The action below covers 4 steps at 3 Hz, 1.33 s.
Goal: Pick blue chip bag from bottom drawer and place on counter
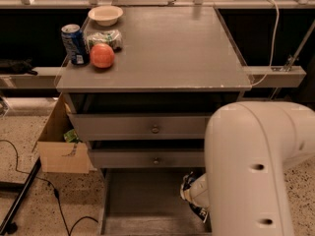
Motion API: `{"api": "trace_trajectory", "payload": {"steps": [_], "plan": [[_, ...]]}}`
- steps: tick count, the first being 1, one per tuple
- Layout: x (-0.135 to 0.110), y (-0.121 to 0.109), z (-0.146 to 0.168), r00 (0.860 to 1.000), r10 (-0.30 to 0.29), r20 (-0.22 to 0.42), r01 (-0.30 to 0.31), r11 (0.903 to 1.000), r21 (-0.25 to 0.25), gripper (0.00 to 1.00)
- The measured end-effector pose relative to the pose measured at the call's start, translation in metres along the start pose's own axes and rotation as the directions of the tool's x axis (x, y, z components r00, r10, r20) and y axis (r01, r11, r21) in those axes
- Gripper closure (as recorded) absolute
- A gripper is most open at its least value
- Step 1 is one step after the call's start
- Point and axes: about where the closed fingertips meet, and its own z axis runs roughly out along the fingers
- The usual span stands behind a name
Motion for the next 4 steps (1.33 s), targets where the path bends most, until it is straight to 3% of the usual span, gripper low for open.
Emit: {"api": "trace_trajectory", "payload": {"steps": [1,2,4], "plan": [[0.006,-0.020,-0.062,0.996,0.025,0.091,-0.030,0.9983,0.050,1.00],[0.028,-0.027,-0.080,0.997,-0.016,0.081,0.011,0.9976,0.069,1.00],[0.022,-0.039,-0.114,0.995,-0.034,0.092,0.028,0.9977,0.062,1.00]]}}
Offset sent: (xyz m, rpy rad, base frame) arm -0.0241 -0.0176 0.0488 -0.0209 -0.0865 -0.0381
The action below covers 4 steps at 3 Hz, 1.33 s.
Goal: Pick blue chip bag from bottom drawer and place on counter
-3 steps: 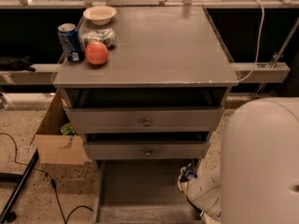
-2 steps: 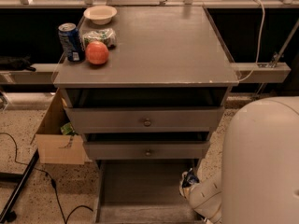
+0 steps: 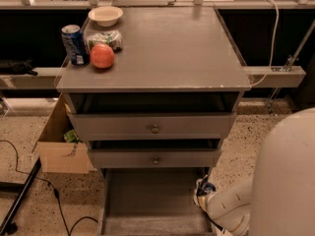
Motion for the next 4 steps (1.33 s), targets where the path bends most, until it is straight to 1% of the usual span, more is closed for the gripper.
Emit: {"api": "trace_trajectory", "payload": {"steps": [1,2,3,4], "plan": [[-0.016,-0.014,-0.035,1.000,-0.018,0.019,0.018,0.9998,0.012,1.00],[-0.029,-0.024,-0.061,0.998,-0.055,0.017,0.054,0.9980,0.032,1.00],[-0.044,-0.026,-0.079,0.993,-0.114,0.013,0.113,0.9926,0.043,1.00],[-0.045,-0.026,-0.081,0.994,-0.112,0.018,0.111,0.9929,0.043,1.00]]}}
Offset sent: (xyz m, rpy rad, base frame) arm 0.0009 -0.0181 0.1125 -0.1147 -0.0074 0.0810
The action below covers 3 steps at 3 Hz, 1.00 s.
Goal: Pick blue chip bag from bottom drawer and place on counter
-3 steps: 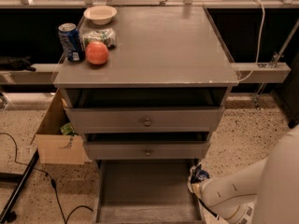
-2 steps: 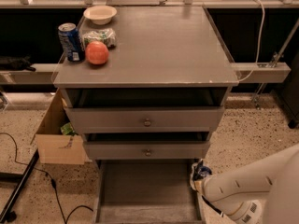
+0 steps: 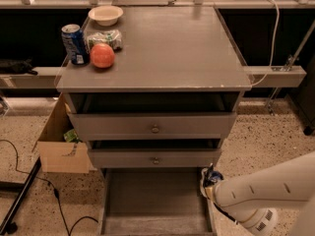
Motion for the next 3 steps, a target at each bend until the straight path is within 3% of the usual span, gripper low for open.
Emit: {"api": "trace_trajectory", "payload": {"steps": [2,3], "plan": [[-0.009,-0.016,-0.042,0.991,0.069,0.113,-0.070,0.9975,0.004,1.00],[-0.012,-0.031,-0.076,0.970,0.137,0.202,-0.140,0.9902,0.000,1.00]]}}
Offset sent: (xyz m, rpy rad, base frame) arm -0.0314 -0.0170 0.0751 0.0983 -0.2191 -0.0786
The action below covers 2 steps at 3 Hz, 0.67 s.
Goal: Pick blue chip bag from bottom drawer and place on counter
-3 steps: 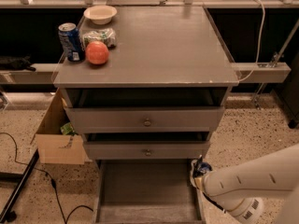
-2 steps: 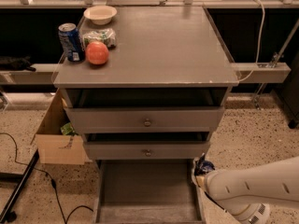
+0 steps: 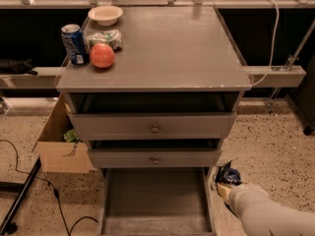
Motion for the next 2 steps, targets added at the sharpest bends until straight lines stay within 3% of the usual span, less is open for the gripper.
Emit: {"api": "trace_trajectory", "payload": {"steps": [1,2], "plan": [[0.000,0.000,0.000,1.000,0.000,0.000,0.000,1.0000,0.000,1.00],[-0.009,-0.011,-0.018,0.999,-0.002,0.043,0.001,0.9997,0.025,1.00]]}}
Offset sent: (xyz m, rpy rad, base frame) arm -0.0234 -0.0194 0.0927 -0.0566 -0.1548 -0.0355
